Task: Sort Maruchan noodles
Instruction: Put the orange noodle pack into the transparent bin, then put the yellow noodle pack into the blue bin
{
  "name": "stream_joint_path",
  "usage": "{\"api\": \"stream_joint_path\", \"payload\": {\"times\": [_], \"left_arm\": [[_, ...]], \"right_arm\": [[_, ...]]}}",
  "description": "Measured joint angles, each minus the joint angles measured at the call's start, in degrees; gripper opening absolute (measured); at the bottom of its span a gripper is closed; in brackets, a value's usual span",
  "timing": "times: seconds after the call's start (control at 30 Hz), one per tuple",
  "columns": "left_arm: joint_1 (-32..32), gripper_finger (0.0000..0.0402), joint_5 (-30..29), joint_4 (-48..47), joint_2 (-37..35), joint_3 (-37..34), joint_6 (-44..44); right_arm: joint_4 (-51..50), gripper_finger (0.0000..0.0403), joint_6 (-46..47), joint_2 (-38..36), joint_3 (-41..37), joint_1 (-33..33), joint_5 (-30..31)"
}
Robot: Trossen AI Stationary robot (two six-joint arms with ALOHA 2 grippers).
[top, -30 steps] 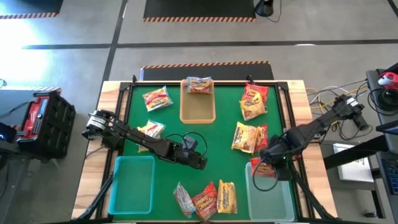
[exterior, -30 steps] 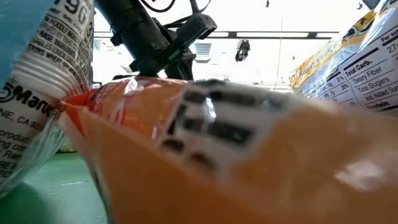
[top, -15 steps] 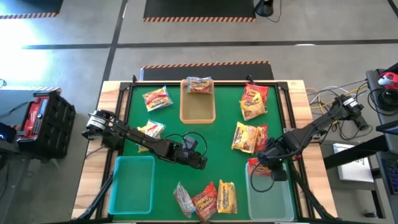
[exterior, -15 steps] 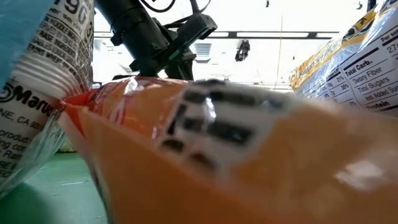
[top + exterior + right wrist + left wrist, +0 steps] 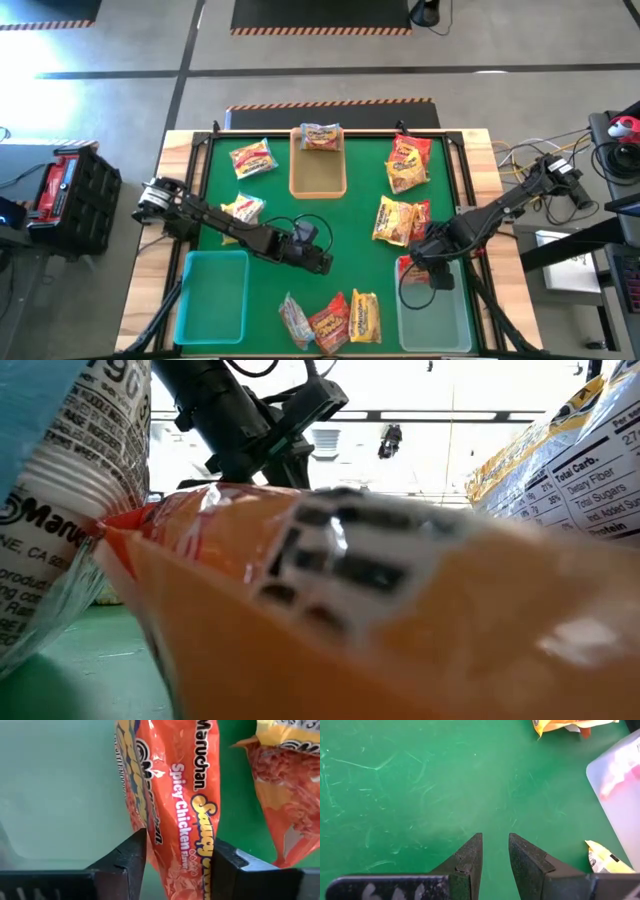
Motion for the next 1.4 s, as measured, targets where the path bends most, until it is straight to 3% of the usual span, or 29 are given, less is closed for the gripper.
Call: {"api": "stream_joint_path", "payload": {"times": [0.37,0.57,0.67,1.03,1.4], "left_arm": [[-0.24,0.0077,2.16,0.61,0.00,0.02,-0.75],[-1.28,0.0077,6.84,3.39,0.00,0.02,1.77],[-2.20,0.0077,8.04,6.13,0.00,0.02,2.41],[-6.53,0.0077,7.60,10.67,0.00,3.31,1.92],[-9.88,0.0079,1.34,9.60,-0.02,7.31,3.14]], "right_arm": [[-6.66,0.0150,0.25,-0.15,11.20,0.02,0.59],[-3.37,0.0150,-0.40,-0.07,15.91,-0.01,10.54],[-0.49,0.0150,-1.84,-0.07,17.22,-0.01,12.52],[13.44,0.0150,-18.20,-0.02,14.59,-0.03,13.48],[22.41,0.0153,-14.76,2.83,12.97,-0.01,11.52]]}}
